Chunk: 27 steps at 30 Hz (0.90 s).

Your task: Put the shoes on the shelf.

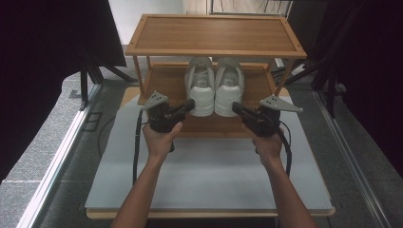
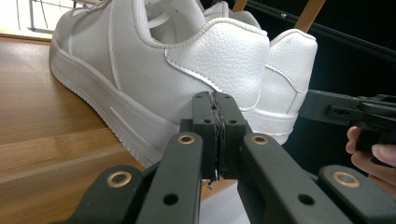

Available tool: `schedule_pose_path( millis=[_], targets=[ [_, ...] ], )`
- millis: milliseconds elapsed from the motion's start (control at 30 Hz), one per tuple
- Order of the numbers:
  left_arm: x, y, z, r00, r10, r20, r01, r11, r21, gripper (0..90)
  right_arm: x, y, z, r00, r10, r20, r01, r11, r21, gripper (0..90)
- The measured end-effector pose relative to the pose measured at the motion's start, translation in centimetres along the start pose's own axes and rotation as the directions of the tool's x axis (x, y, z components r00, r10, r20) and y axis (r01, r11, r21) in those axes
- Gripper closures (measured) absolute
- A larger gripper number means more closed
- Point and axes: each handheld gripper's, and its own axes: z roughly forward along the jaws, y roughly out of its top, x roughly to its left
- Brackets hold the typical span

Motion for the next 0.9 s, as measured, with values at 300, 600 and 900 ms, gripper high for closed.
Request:
schedule_pose_path(
  millis=[300,600,900],
  targets=[
    [0.0,0.0,0.0,1.0000,0.002,-0.003,-0.002,1.0000,0.001,88.3,0.0,0.0,0.0,1.0000,-0.002,-0.001,0.002,1.000,-0.003,89.9],
    [0.2,-0.1,-0.2,0.9999,0.017,-0.002,-0.017,0.9998,0.006,81.4,-0.1,-0.2,-0.1,0.9999,-0.006,-0.010,0.006,1.000,-0.001,89.7],
    [-0.5,-0.8,-1.4,0.9980,0.061,0.019,-0.061,0.9981,0.000,74.2,0.0,-0.6,-0.6,0.9992,-0.015,-0.038,0.015,1.000,-0.011,86.4]
  ],
)
